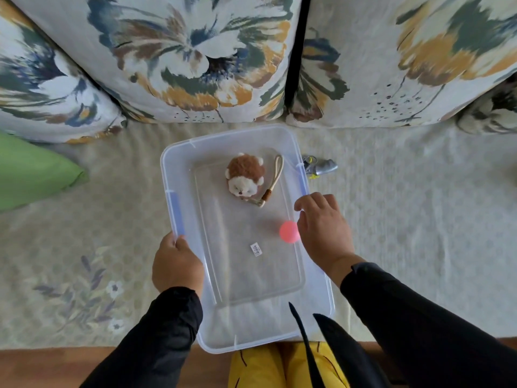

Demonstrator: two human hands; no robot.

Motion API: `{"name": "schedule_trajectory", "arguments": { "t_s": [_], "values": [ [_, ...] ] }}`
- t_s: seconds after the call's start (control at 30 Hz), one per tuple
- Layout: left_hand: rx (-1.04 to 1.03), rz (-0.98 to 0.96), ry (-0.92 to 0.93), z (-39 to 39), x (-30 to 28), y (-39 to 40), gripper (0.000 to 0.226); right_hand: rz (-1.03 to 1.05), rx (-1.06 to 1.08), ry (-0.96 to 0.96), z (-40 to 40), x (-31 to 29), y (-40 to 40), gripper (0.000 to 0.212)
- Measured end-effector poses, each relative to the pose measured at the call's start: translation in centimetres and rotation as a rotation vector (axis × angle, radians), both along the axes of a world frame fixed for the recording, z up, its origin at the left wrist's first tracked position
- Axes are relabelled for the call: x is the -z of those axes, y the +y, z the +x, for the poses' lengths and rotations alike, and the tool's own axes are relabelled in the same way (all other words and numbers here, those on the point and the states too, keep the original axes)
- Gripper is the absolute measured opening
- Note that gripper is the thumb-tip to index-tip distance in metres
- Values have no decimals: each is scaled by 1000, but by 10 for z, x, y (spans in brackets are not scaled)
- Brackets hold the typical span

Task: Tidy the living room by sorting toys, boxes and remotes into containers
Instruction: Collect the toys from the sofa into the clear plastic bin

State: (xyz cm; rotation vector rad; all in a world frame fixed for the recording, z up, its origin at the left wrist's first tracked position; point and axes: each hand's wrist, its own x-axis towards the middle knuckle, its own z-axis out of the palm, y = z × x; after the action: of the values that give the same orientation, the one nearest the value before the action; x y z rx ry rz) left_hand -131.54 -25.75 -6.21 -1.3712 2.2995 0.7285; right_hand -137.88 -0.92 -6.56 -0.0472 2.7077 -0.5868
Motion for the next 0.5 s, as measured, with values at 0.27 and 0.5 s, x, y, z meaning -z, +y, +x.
{"name": "schedule_trajectory", "arguments": {
  "t_s": [0.27,0.5],
  "values": [
    [-135,43,101,-11,8,-6,38,-55,-1,49,-22,2,7,18],
    [-137,24,137,-9,7,-1,39,-78,116,-43,-55,32,20,26]
  ]
}}
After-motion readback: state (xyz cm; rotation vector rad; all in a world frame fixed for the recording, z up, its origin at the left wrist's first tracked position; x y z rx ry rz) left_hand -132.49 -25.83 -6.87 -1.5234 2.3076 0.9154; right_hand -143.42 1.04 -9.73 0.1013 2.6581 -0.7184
